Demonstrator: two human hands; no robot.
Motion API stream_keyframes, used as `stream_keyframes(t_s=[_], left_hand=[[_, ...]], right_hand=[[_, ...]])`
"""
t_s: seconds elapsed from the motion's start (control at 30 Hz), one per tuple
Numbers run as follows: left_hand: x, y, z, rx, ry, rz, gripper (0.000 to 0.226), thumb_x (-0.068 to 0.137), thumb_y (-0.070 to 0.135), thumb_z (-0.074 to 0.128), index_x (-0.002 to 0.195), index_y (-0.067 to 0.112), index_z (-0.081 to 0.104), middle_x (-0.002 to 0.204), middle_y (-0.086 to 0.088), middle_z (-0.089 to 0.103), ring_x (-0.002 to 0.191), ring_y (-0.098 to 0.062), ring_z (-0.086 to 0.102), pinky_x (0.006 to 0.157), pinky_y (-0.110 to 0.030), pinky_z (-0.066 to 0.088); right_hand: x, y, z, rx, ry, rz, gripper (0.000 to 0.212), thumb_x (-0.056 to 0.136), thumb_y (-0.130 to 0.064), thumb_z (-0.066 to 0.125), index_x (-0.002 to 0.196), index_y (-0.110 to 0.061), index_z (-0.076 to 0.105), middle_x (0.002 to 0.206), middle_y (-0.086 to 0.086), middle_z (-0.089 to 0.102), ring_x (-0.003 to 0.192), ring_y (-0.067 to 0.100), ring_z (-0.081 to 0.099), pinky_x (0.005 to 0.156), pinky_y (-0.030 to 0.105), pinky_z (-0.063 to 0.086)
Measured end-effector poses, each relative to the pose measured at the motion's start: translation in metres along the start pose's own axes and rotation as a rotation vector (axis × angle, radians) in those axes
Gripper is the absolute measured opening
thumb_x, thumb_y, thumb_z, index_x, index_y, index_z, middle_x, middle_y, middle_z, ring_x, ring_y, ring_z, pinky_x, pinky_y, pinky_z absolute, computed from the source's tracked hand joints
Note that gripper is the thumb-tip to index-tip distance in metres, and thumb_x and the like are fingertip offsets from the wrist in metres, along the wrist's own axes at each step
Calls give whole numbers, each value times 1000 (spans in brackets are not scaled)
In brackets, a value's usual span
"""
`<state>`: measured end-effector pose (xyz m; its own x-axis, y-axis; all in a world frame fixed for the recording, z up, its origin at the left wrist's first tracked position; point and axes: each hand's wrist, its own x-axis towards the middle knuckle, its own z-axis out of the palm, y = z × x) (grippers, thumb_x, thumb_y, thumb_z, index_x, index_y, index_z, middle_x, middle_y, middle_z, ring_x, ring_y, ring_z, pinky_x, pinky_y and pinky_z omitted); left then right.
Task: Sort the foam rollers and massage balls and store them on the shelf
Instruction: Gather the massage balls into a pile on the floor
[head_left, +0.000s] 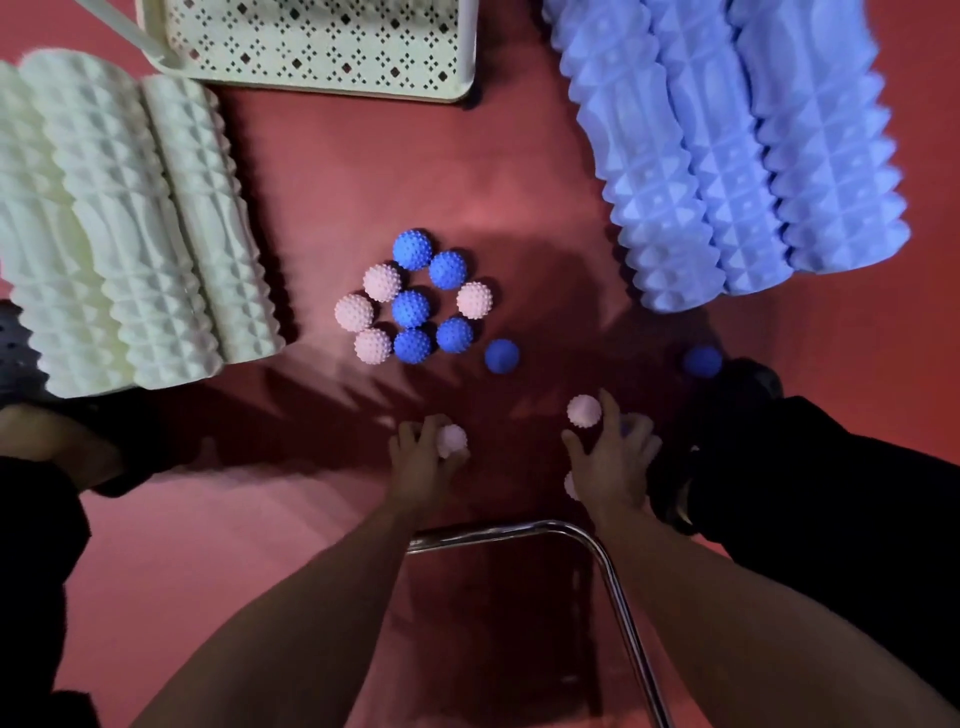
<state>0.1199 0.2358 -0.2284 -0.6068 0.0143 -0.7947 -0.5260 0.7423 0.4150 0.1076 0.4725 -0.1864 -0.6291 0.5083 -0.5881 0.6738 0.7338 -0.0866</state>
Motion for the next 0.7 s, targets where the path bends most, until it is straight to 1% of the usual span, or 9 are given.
stream_keyframes(t_s=[0.07, 0.13, 0.2, 0.27, 0.33, 0.43, 0.5, 0.6, 0.7], left_hand=[[8, 8, -21, -54, 14, 12, 56, 80, 58, 62, 124, 25, 55, 117, -4, 46, 111, -28, 44, 96, -29, 30], [11, 16, -43, -69, 64, 49, 45, 85, 41, 74, 122, 21, 57, 114, -1, 40, 108, -20, 36, 94, -26, 27], [14, 19, -62, -33, 138, 123, 44, 85, 37, 76, 121, 18, 58, 112, 1, 40, 108, -19, 36, 97, -29, 29], [17, 20, -79, -37, 200, 168, 44, 85, 36, 77, 119, 16, 59, 113, -2, 44, 111, -23, 40, 101, -35, 33], [21, 23, -95, -85, 262, 181, 45, 84, 38, 77, 119, 15, 59, 116, -3, 47, 113, -24, 42, 102, -36, 35], [31, 31, -123, -150, 394, 182, 49, 85, 42, 73, 121, 11, 60, 117, -5, 49, 112, -20, 43, 102, -28, 34], [46, 36, -145, -181, 459, 150, 48, 87, 40, 74, 121, 9, 61, 115, -11, 51, 109, -23, 45, 99, -27, 33], [76, 41, -177, -149, 484, 81, 54, 88, 50, 64, 118, 6, 60, 109, -20, 54, 103, -34, 50, 97, -41, 39], [104, 48, -202, -92, 486, 81, 48, 93, 44, 67, 122, 6, 61, 108, -24, 54, 105, -39, 51, 99, -44, 38]], right_hand=[[14, -1, 2, -10, -41, 18, 70, 85, -50, 73, 146, -38, 42, 148, 12, 27, 128, 38, 28, 100, 50, 42], [28, 2, 7, 22, -115, 0, 60, 86, -53, 70, 139, -38, 48, 151, 11, 23, 132, 41, 25, 106, 56, 40], [38, 3, 8, 28, -169, -39, 49, 88, -50, 69, 130, -32, 54, 147, 10, 25, 132, 39, 24, 104, 59, 41], [41, 1, 6, 31, -187, -87, 45, 89, -47, 69, 127, -29, 56, 142, 8, 30, 130, 35, 25, 104, 56, 40], [42, -7, 1, 70, -161, -117, 47, 89, -48, 70, 128, -25, 56, 140, 10, 35, 129, 35, 28, 106, 52, 38], [53, -38, -6, 153, -88, -167, 50, 87, -50, 71, 127, -20, 60, 134, 15, 45, 123, 40, 37, 104, 42, 32], [70, -69, -10, 205, -97, -142, 51, 88, -54, 68, 127, -22, 60, 131, 17, 50, 122, 41, 43, 103, 38, 29], [96, -113, -10, 274, -172, -85, 56, 88, -68, 57, 124, -25, 56, 125, 19, 59, 121, 41, 52, 110, 49, 35], [107, -144, -7, 339, -213, -60, 68, 83, -79, 43, 125, -26, 52, 122, 20, 61, 118, 39, 56, 107, 52, 40]])
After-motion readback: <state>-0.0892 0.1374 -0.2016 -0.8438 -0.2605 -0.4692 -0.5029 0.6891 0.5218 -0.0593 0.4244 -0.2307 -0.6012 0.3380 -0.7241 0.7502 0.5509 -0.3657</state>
